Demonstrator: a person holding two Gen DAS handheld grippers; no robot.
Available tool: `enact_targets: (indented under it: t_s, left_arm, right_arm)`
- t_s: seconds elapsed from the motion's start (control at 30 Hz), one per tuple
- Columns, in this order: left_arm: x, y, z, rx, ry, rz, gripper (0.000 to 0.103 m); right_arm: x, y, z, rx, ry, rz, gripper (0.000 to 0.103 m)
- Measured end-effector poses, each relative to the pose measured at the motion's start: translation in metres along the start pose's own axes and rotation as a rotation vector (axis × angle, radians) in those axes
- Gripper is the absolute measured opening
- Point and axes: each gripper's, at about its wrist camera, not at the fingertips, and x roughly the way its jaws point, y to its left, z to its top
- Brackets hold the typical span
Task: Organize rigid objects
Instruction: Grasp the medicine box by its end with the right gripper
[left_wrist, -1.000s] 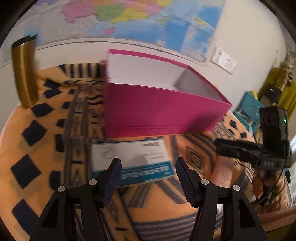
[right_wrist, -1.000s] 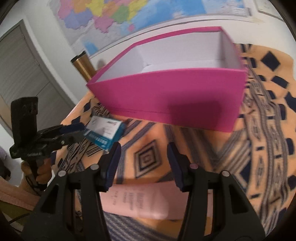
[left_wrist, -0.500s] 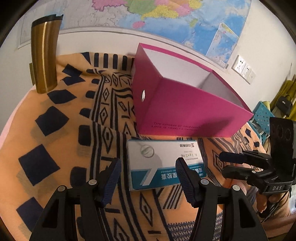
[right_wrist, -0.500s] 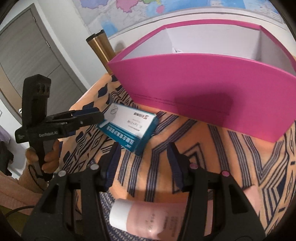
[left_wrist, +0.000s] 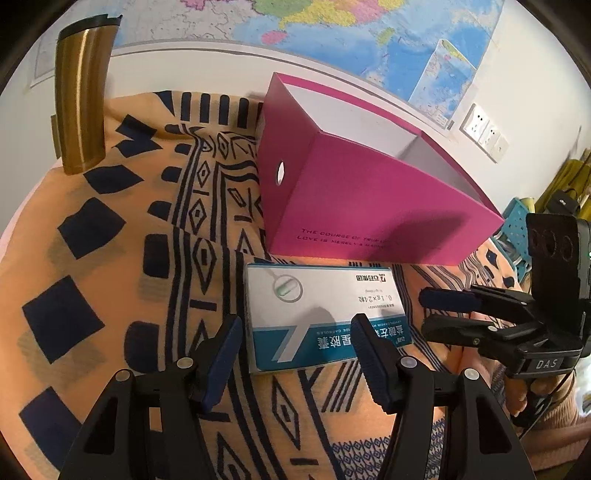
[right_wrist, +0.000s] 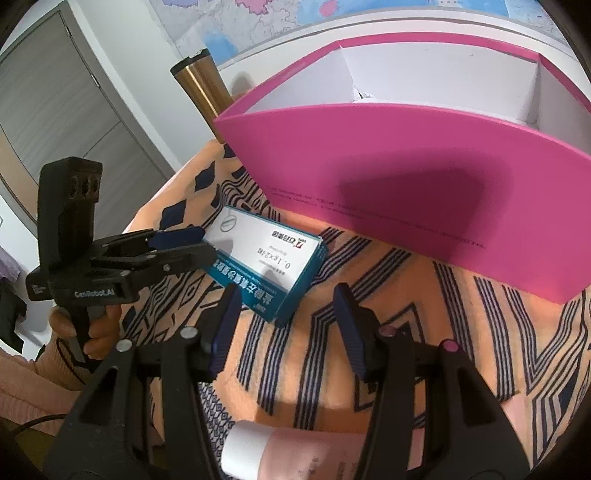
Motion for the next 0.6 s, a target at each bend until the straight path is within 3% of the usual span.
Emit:
enact_targets:
  t_s: [0.6]
  left_arm:
    - [0.004,-0.017,-0.011,0.033,0.03,-0.055,0.062]
  right_arm:
    - [0.017,-0.004,0.007,0.018,0.037,-0.003,0.054]
